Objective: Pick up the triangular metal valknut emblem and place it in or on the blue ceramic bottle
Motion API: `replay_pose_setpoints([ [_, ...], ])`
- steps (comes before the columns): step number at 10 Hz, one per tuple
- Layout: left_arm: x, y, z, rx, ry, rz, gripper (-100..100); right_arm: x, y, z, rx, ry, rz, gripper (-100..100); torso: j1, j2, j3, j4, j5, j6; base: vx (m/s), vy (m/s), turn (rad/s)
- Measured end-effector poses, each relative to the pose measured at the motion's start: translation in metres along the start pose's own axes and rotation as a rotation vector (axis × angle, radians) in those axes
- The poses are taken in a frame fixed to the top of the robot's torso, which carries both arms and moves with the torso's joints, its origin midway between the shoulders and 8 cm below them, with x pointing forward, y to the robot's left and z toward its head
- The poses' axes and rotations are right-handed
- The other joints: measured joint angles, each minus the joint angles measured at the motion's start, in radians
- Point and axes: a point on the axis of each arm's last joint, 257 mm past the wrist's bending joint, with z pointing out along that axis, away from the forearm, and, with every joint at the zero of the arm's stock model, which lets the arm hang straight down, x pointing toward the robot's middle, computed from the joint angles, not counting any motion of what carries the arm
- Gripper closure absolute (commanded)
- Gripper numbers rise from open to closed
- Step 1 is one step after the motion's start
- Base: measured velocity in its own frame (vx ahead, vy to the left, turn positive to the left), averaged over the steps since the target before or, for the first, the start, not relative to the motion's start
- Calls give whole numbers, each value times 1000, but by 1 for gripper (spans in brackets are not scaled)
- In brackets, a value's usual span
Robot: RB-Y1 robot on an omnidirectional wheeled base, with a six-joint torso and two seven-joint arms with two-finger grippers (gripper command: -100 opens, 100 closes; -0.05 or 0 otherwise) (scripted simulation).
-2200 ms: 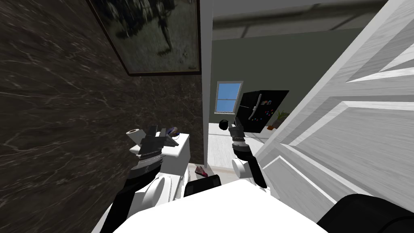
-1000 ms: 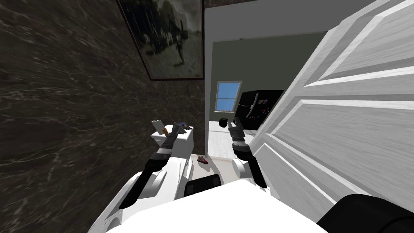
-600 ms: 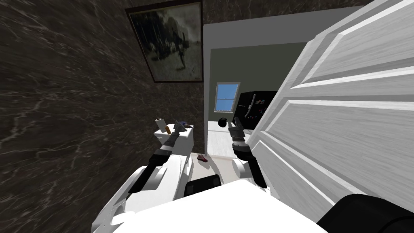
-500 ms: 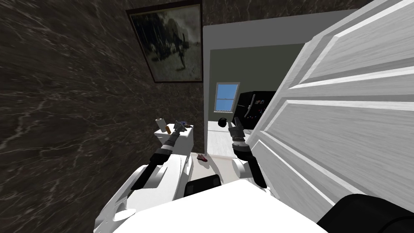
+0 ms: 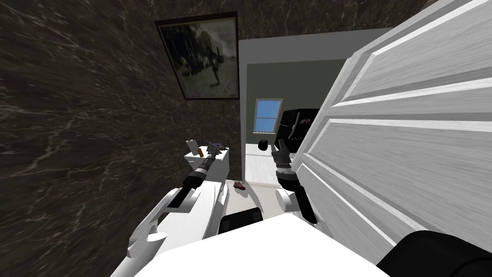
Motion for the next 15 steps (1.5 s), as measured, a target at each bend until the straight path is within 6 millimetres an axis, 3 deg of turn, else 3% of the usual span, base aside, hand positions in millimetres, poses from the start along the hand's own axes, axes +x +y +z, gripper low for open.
replay_pose_setpoints([
  [4, -6, 45, 22, -111, 34, 112, -100, 0, 0, 0, 0, 0, 0, 0, -2, 1, 1, 0, 0, 0, -57, -33, -30],
  [8, -19, 75, 40, -205, 50, 183, -100, 0, 0, 0, 0, 0, 0, 0, 0, -2, -1, 0, 0, 0, -25, -36, -46],
  [11, -41, 109, 61, -299, 50, 272, -100, 0, 0, 0, 0, 0, 0, 0, -2, -1, -1, 0, 0, 0, -33, -48, -60],
  [13, -54, 124, 62, -358, 52, 302, -100, 0, 0, 0, 0, 0, 0, 0, -1, -1, -1, 0, 0, 0, -12, -44, -33],
  [15, -80, 143, 68, -428, 44, 348, -100, 0, 0, 0, 0, 0, 0, 0, -2, -2, -1, -1, -1, 0, -7, -37, -34],
])
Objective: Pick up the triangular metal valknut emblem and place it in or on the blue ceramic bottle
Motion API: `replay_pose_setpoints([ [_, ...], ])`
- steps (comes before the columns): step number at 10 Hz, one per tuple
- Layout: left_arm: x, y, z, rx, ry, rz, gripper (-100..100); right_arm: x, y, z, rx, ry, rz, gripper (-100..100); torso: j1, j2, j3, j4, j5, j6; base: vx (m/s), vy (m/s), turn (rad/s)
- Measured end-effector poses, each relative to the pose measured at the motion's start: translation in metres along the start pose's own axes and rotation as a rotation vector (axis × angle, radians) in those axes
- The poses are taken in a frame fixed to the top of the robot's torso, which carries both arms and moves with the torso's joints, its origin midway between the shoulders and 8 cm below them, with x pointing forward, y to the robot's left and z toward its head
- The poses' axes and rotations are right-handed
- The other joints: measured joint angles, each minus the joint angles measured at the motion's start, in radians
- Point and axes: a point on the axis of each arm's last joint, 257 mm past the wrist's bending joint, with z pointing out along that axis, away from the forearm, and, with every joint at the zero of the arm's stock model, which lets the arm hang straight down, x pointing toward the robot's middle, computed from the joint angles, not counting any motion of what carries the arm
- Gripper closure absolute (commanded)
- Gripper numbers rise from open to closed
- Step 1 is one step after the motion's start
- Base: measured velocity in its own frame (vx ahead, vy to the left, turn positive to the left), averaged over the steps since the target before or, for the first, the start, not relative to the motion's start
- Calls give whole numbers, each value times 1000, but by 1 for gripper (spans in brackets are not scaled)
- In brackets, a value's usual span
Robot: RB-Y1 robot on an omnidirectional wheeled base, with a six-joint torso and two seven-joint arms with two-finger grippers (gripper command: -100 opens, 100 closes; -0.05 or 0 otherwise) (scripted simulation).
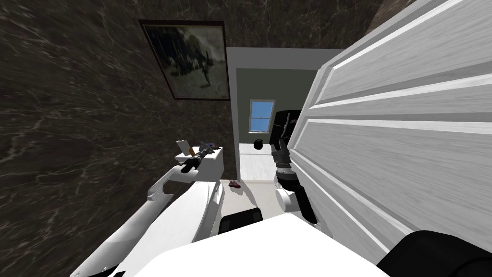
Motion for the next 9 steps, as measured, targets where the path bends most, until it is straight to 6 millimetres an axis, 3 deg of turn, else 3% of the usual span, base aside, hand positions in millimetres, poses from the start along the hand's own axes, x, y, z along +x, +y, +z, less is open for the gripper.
replay_pose_setpoints([
  [1, 1, 6, 4, -24, 5, 5, -100, 0, 0, 0, 0, 0, 0, 0, 2, 0, 0, 0, 0, 0, -6, -49, -106],
  [4, -21, 32, 19, -117, 1, 47, -100, 0, 0, 0, 0, 0, 0, 0, 1, 0, 0, 0, 0, 0, -2, -45, -48],
  [8, -69, 69, 42, -279, -19, 98, -100, 0, 0, 0, 0, 0, 0, 0, -1, -1, -1, 0, 0, 0, 10, -68, -86],
  [9, -89, 83, 45, -323, -28, 106, -100, 0, 0, 0, 0, 0, 0, 0, -2, -2, -1, 0, 0, 0, 23, -58, -49],
])
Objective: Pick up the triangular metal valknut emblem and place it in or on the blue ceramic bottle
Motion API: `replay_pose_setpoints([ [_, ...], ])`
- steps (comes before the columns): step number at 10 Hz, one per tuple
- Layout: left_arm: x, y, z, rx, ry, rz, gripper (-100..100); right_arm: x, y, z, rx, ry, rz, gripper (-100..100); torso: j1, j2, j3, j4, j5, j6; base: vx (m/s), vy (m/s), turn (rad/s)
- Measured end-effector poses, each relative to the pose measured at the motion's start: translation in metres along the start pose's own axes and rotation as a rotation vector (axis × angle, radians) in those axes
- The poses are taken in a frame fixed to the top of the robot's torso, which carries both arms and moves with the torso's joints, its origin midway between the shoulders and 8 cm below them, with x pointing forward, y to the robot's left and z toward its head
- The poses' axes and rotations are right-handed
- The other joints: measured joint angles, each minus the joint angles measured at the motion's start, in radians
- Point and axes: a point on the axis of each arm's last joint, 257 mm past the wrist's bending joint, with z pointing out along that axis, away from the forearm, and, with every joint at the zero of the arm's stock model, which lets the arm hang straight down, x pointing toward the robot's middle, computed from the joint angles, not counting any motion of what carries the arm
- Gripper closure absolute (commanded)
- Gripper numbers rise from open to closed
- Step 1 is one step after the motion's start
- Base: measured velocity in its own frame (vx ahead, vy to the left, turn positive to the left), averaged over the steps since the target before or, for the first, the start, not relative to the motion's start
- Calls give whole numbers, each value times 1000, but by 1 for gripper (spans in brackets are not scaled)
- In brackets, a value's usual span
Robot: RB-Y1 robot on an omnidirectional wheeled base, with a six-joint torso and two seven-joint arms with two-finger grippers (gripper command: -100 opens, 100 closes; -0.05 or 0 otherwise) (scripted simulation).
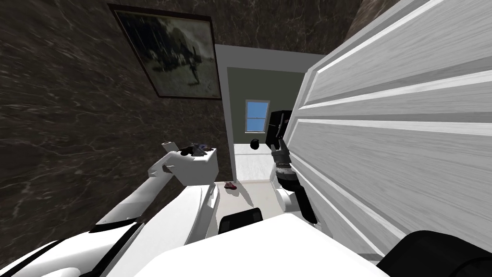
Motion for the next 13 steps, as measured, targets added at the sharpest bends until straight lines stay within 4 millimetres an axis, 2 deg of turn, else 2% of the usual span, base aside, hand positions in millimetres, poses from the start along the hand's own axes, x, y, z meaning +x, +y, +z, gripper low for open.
replay_pose_setpoints([
  [1, -8, 20, 6, -47, 7, 4, -100, 0, 0, 0, 0, 0, 0, 0, 1, 0, 0, 0, 0, -1, 15, -25, 19],
  [2, -8, 29, 9, -78, 18, 6, -100, 0, 0, 0, 0, 0, 0, 0, 3, 0, 0, 0, 1, -1, 38, -55, -119],
  [3, -23, 43, 12, -117, 14, 8, -100, 0, 0, 0, 0, 0, 0, 0, 2, -1, 0, 0, 0, 0, 32, -52, -62],
  [5, -28, 56, 16, -177, 27, 8, -100, 0, 0, 0, 0, 0, 0, 0, 3, 0, 0, 0, 1, -1, 17, -32, -48],
  [7, -45, 78, 19, -251, 32, 2, -100, 0, 0, 0, 0, 0, 0, 0, 2, -1, 0, 0, 1, 0, 29, -35, -35],
  [8, -47, 82, 20, -271, 40, -1, -100, 0, 0, 0, 0, 0, 0, 0, 3, 0, 0, 0, 1, -1, 38, -42, -133],
  [9, -61, 92, 18, -306, 40, -7, -100, 0, 0, 0, 0, 0, 0, 0, 2, -1, 0, 0, 1, 0, 46, -46, -52],
  [11, -65, 106, 18, -362, 60, -16, -100, 0, 0, 0, 0, 0, 0, 0, 3, 0, 0, 0, 1, -1, 37, -32, -39],
  [13, -83, 129, 17, -429, 74, -37, -100, 0, 0, 0, 0, 0, 0, 0, 2, -1, -1, -1, 1, -1, 52, -49, -70],
])
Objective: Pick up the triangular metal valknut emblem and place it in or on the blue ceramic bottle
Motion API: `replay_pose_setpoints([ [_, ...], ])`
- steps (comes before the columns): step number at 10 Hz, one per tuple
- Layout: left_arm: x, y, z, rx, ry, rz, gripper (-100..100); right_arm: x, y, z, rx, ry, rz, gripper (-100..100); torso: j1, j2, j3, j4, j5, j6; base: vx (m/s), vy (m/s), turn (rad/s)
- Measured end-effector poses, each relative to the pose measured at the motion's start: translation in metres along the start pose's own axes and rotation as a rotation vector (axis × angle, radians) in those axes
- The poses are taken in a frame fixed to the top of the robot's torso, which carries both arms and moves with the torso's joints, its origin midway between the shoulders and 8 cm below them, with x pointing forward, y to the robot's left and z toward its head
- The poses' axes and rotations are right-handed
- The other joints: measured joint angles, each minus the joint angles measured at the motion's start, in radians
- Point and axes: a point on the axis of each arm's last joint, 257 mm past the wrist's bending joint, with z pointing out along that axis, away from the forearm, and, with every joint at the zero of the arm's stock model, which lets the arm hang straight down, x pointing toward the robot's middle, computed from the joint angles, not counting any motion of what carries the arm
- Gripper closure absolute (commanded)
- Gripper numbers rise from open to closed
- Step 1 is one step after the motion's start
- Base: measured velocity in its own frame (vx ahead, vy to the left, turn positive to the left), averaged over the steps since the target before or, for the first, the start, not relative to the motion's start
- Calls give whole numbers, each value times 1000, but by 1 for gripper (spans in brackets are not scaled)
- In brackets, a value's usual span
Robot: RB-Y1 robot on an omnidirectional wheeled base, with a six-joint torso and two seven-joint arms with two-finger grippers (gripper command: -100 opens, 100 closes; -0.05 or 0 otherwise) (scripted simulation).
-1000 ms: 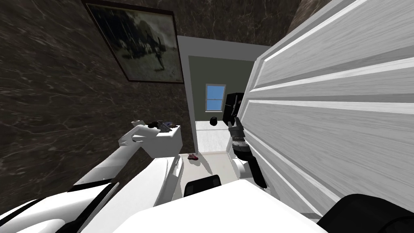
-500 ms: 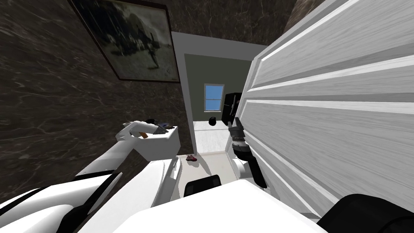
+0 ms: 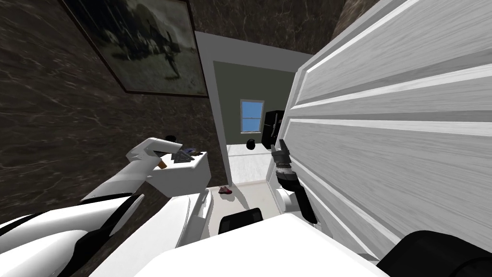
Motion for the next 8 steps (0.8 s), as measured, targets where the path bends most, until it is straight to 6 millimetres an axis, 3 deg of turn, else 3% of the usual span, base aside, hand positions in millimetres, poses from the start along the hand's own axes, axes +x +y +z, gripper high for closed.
replay_pose_setpoints([
  [4, -26, 38, 1, -129, 50, -55, -100, 0, 0, 0, 0, 0, 0, 0, 0, -1, -1, 0, 0, 0, 58, -32, -43],
  [8, -37, 79, 4, -240, 125, -111, -100, 0, 0, 0, 0, 0, 0, 0, 1, -1, -1, 0, 0, 0, 62, -26, -51],
])
